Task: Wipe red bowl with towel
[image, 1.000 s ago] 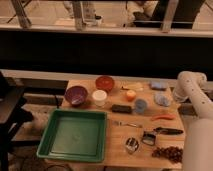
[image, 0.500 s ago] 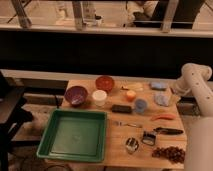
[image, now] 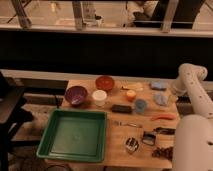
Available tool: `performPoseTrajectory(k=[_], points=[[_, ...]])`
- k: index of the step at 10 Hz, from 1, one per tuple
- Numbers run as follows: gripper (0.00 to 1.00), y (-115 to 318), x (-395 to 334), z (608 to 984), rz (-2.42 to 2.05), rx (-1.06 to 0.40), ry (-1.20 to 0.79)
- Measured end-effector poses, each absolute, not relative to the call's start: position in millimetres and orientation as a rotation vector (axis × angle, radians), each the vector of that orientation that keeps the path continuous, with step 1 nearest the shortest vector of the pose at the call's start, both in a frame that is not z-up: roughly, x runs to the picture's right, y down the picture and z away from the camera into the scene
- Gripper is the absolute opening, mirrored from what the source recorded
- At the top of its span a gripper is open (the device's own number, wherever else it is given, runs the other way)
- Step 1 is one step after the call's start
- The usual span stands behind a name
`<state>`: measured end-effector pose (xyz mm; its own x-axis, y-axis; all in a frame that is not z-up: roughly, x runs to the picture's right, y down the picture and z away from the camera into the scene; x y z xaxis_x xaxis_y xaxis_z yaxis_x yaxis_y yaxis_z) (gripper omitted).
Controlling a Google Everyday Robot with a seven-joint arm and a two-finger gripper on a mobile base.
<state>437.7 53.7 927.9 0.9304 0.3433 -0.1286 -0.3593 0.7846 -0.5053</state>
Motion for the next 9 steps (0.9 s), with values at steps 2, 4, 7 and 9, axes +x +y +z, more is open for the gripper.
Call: performPoseTrajectory(k=[2,4,7,9], points=[[0.8,53,434,932,0.366,-0.558,0.021],[0.8,55,432,934,0.344,-0.563,0.007],[0.8,62,428,937,0.28,-0.579,-0.033],[0.8,66,426,938,0.254,-0.59,-0.057]])
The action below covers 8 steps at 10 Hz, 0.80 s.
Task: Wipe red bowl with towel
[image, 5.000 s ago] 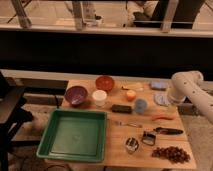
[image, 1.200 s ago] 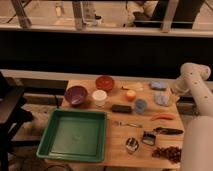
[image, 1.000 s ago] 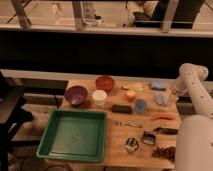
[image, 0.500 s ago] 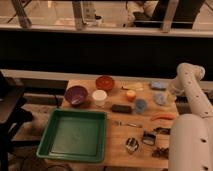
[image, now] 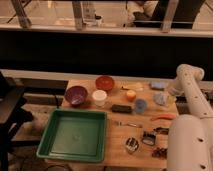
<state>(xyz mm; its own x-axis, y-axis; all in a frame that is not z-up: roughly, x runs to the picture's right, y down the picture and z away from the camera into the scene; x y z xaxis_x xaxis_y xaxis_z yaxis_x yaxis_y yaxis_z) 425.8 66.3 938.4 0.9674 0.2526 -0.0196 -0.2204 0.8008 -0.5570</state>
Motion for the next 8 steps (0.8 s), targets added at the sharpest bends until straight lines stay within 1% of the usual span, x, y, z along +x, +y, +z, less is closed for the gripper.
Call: performPoseTrajectory(k=[4,8], points=[[0.8,72.3,420.1,947.6,0.255,-0.616,-0.075],[0.8,69.9,421.0,948.6,0.274,-0.619,-0.077]])
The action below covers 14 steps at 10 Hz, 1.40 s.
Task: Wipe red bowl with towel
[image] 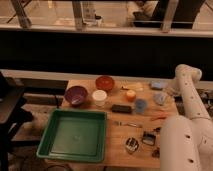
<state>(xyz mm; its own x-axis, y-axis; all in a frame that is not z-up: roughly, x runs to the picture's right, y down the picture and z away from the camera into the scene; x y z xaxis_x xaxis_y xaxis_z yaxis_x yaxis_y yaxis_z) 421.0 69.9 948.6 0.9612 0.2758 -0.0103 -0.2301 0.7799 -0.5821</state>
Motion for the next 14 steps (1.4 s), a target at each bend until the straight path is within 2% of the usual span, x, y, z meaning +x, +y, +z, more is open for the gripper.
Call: performPoseTrajectory(k=[4,5,7,8,14], points=[[0.8,70.9,423.9,948.0,0.282,-0.62,-0.075],[0.78,70.7,423.6,948.0,0.281,-0.62,-0.075],[0.64,70.6,423.6,948.1,0.281,-0.62,-0.075],[0.62,70.7,423.6,948.1,0.281,-0.62,-0.075],[0.62,70.9,422.9,948.8,0.28,-0.621,-0.075]])
